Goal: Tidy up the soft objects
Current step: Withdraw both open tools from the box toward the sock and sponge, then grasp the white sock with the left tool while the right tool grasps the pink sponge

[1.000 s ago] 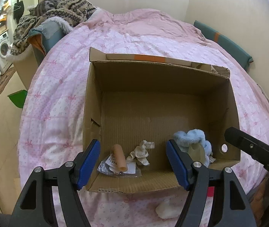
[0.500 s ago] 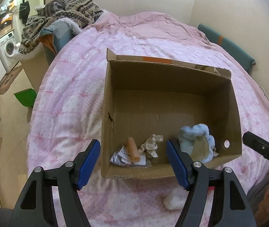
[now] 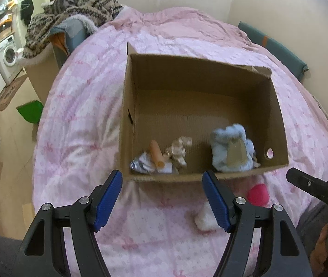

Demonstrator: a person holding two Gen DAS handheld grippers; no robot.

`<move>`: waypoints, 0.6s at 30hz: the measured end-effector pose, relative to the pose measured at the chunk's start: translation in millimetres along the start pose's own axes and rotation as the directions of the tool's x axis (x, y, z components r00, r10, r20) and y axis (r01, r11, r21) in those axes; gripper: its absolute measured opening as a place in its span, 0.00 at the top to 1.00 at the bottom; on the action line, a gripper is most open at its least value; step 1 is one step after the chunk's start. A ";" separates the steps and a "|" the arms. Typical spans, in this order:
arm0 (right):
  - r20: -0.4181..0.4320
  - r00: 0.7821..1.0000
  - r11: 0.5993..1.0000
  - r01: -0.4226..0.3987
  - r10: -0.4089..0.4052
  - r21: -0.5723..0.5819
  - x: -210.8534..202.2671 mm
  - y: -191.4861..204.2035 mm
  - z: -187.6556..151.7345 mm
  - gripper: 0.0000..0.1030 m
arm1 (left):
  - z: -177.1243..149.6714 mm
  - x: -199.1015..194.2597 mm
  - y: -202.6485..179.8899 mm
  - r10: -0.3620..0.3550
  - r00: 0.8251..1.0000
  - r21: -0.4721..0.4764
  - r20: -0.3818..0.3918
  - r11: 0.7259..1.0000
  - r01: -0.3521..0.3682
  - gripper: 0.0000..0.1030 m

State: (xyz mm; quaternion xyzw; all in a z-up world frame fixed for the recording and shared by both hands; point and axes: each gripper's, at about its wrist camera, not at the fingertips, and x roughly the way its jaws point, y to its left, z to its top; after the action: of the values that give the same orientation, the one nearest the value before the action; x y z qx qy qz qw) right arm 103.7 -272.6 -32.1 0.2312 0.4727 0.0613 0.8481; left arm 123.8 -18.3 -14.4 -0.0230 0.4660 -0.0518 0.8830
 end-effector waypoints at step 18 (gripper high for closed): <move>-0.047 0.997 0.996 0.060 -0.057 0.069 0.3 -26.4 -7.8 0.33 | -73.7 90.2 -104.0 0.045 0.961 0.370 -0.272 0.927 0.062 0.33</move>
State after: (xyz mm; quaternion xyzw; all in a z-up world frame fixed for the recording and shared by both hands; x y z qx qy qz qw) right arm 94.4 -293.3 -47.7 0.2458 0.4999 0.0250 0.8301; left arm 106.2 -131.2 -120.9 0.1517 0.5657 -0.1465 0.7972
